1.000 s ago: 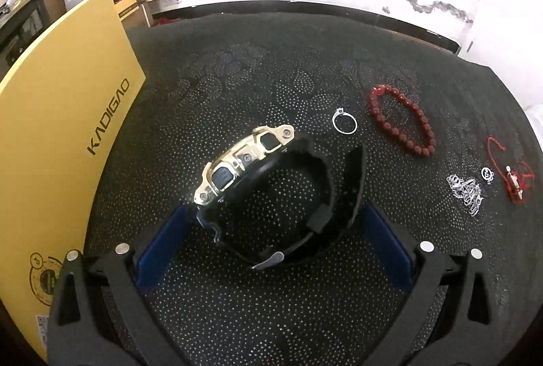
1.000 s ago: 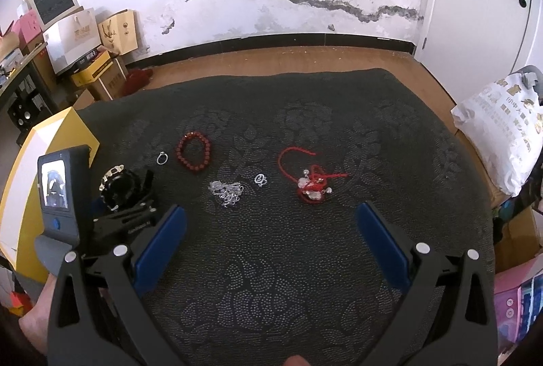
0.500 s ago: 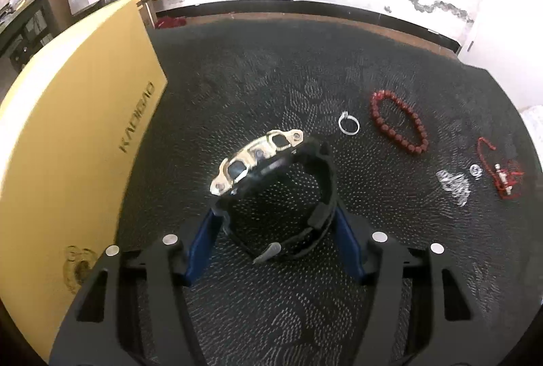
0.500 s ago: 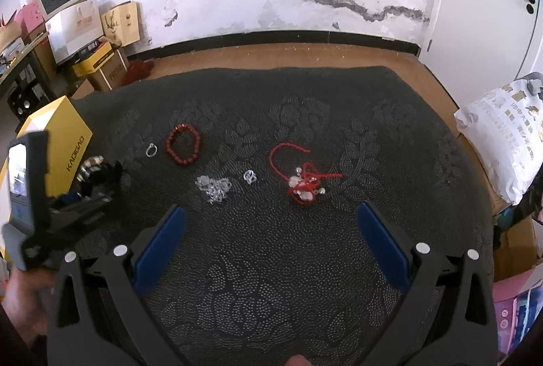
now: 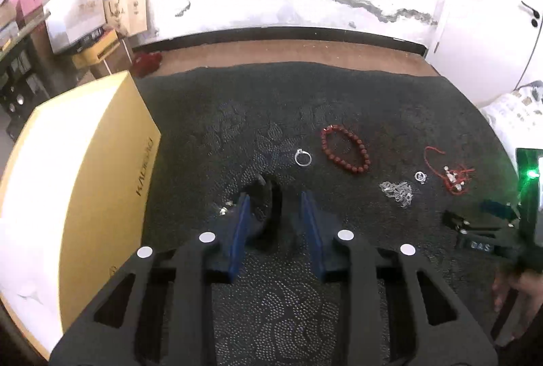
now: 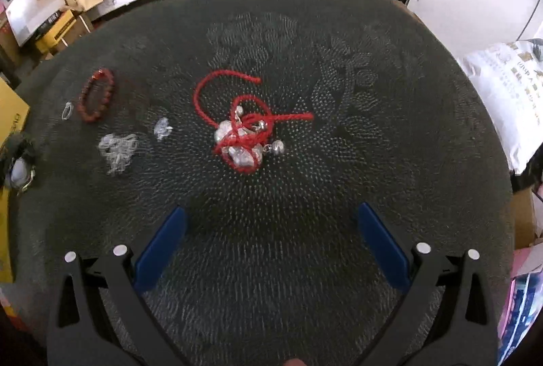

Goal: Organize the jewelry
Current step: 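Move the left tool down over the black wristwatch, then grasp the black wristwatch with the left tool while the right tool grasps the red cord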

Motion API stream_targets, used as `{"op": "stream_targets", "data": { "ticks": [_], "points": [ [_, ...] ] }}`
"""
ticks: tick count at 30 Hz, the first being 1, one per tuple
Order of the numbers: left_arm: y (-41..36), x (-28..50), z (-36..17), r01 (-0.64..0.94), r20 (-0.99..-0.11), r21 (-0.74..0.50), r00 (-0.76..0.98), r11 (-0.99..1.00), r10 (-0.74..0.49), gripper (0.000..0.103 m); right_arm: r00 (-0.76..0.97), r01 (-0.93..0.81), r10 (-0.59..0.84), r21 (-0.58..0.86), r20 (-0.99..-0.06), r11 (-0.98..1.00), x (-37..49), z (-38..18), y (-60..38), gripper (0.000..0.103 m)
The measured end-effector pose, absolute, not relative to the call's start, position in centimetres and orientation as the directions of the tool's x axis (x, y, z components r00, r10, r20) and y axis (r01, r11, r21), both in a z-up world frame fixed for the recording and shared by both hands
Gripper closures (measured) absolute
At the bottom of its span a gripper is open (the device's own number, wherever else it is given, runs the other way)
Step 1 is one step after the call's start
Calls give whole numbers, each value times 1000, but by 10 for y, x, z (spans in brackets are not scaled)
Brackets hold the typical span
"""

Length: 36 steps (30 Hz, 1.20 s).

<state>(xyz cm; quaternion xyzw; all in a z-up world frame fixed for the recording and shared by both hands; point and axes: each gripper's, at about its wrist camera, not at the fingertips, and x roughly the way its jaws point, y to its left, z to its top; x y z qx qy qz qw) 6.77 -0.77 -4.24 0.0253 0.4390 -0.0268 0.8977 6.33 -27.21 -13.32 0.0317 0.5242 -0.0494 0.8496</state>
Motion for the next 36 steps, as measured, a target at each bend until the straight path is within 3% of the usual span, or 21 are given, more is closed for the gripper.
{"op": "stream_targets", "data": {
  "ticks": [8, 10, 12, 16, 28, 33, 35, 36],
  "points": [
    [26, 65, -39, 16, -785, -16, 619, 1000, -23, 74, 427, 141, -59, 2, -902, 990, 74, -134, -268, 5],
    [33, 67, -40, 7, -791, -51, 610, 999, -44, 60, 412, 141, -56, 3, -910, 990, 76, -134, -266, 5],
    [38, 66, -43, 13, -794, -111, 601, 994, -97, 21, 404, 136, -59, -4, -913, 991, 76, -132, -262, 5],
    [31, 62, -47, 59, -774, -71, 627, 996, -93, 10, 406, 118, -59, -12, -912, 993, 75, -129, -255, 5],
    [30, 91, -119, 30, -836, 60, 548, 998, 34, 6, 469, 83, 3, 47, -883, 995, 62, -102, -248, 5],
    [31, 96, -127, 33, -818, 33, 575, 999, 8, 6, 470, 85, 9, 55, -882, 995, 60, -101, -256, 5],
    [29, 96, -126, 39, -811, 28, 585, 999, 0, 15, 472, 99, 1, 54, -882, 994, 61, -100, -257, 5],
    [27, 95, -123, 50, -802, 34, 598, 998, -2, 33, 475, 109, 2, 61, -880, 992, 59, -99, -261, 5]
  ]
}}
